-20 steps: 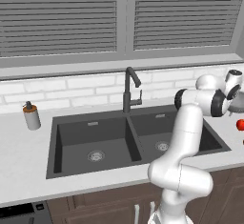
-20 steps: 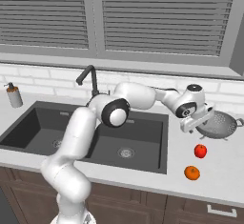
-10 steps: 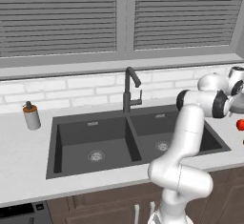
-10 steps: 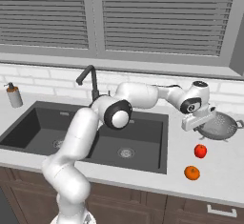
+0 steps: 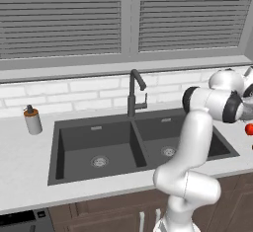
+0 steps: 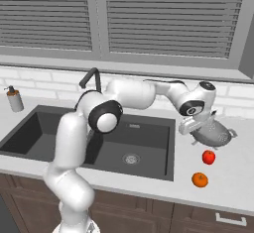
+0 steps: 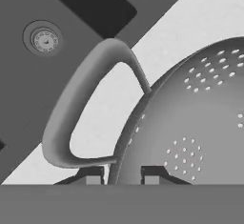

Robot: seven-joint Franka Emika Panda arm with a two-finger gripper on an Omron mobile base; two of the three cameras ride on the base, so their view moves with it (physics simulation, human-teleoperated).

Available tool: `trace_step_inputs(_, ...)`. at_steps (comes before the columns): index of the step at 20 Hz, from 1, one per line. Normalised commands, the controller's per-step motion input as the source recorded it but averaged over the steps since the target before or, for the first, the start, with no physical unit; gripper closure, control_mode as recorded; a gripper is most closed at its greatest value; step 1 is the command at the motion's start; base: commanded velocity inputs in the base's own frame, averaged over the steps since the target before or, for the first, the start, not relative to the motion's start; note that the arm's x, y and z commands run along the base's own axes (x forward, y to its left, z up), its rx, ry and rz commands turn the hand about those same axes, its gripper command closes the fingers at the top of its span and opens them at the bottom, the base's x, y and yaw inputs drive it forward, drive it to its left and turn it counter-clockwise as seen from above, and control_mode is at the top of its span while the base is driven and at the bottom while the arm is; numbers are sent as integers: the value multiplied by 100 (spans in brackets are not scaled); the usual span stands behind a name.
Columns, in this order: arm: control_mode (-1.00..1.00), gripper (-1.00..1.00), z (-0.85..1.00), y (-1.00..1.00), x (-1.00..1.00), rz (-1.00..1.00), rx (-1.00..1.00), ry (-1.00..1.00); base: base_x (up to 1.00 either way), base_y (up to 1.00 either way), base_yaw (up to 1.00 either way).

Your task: Put the colander in the sink, put the apple, orange in the colander, and turn on the sink faucet and pour water over the colander.

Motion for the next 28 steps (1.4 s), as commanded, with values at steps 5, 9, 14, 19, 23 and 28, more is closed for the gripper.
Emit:
trace_step_inputs(5,-100,100,60,100,-52,1,0,-22,0,0,0)
trace_step_inputs(9,-100,100,97,100,-54,0,0,-22,0,0,0)
trace_step_inputs(14,-100,100,100,100,-33,0,0,-6,0,0,0)
trace_step_inputs(19,-100,100,100,80,-26,0,0,5,0,0,0)
trace_step_inputs(23,-100,100,100,62,-50,0,0,20,0,0,0)
trace_step_inputs(28,-100,100,100,54,-69,0,0,7,0,0,0)
